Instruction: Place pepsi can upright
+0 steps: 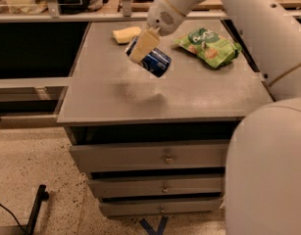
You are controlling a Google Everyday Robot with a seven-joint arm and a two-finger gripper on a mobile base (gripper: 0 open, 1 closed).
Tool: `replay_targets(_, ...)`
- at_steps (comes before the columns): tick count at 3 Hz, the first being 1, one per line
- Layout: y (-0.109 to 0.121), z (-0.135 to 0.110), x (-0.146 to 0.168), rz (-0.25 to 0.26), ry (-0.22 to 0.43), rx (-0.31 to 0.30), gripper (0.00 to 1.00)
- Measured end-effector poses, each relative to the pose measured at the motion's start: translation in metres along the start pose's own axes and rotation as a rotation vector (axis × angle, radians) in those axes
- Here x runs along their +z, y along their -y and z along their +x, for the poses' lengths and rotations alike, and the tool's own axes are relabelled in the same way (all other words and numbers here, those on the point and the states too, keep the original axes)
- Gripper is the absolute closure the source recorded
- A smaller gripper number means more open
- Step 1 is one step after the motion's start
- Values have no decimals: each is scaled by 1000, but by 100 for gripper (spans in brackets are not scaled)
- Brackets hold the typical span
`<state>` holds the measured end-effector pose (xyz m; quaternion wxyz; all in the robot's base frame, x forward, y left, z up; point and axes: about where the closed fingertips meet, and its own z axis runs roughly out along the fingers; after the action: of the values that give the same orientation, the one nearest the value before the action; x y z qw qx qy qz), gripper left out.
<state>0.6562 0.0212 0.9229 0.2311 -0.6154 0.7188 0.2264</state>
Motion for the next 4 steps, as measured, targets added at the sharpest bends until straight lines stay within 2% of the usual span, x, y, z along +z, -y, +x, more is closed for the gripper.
replay_targets(1, -6, -5, -20, 1, 235, 45, 100)
replay_targets(2, -18, -9, -33, 32, 404, 45, 100)
replay_targets(3, -16, -8, -35, 50, 433, 56, 100)
replay_targets(4, -17, -8, -34, 48, 432, 55, 100)
